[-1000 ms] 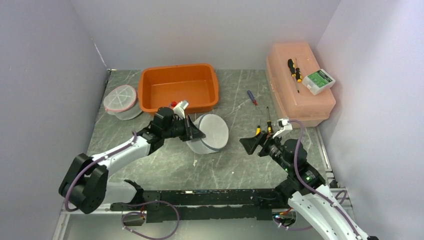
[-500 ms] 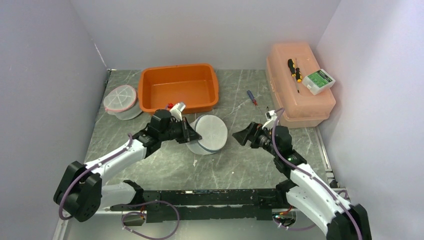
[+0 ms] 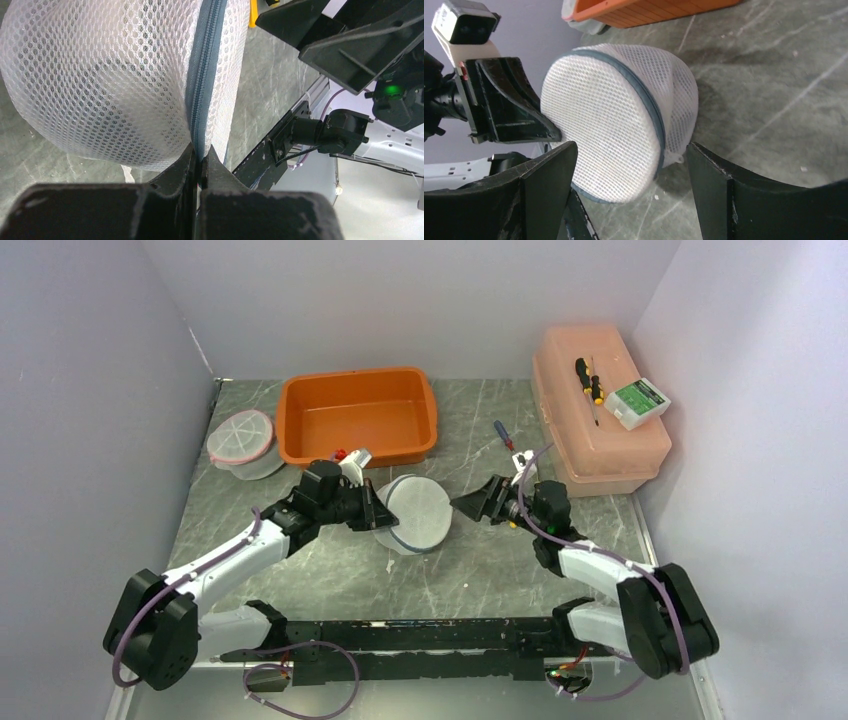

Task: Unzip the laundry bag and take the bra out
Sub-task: Place the laundry bag at the center of the board, then unzip the laundry bag at the center of the board.

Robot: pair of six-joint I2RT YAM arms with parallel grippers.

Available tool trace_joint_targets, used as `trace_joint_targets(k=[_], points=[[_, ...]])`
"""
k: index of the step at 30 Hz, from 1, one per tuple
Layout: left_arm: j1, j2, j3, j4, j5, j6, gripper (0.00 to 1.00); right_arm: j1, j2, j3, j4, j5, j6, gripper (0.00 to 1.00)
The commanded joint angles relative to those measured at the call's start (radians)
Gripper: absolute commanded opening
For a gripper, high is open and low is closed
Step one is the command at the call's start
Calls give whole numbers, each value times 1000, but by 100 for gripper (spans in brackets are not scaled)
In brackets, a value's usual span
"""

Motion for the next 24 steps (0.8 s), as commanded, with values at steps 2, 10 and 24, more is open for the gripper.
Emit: trace_joint_targets(k=[2, 10, 24], points=[[-2, 13, 32, 57, 62, 31, 3, 33, 90, 109, 100, -40, -54, 82], [-1, 10, 36, 41, 81, 41, 3, 114, 196, 186, 41, 8, -165, 77], [-1, -36, 18, 19, 79, 51, 3, 114, 184, 137, -34, 93, -184, 87]])
